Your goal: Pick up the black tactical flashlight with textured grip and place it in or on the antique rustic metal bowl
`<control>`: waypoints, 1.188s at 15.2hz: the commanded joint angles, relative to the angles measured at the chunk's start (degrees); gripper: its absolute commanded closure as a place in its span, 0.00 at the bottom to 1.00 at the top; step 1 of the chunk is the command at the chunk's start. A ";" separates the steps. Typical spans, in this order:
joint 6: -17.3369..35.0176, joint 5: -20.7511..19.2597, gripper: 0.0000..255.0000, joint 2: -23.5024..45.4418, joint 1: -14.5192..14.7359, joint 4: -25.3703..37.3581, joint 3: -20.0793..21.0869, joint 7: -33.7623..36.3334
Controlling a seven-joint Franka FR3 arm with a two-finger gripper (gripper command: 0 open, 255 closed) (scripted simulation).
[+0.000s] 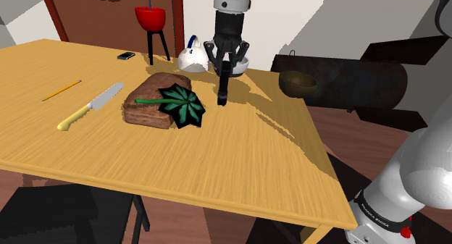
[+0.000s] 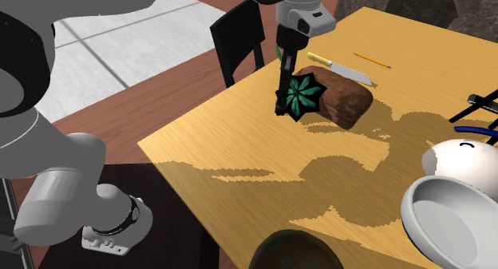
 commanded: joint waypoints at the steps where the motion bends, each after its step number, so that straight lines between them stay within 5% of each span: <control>1: -1.62 -0.09 1.00 0.28 0.03 1.86 0.01 0.00; 15: -13.77 -1.35 1.00 3.97 0.86 17.49 0.45 0.66; 18: -13.59 -0.43 1.00 1.50 -1.00 15.03 -0.76 -2.21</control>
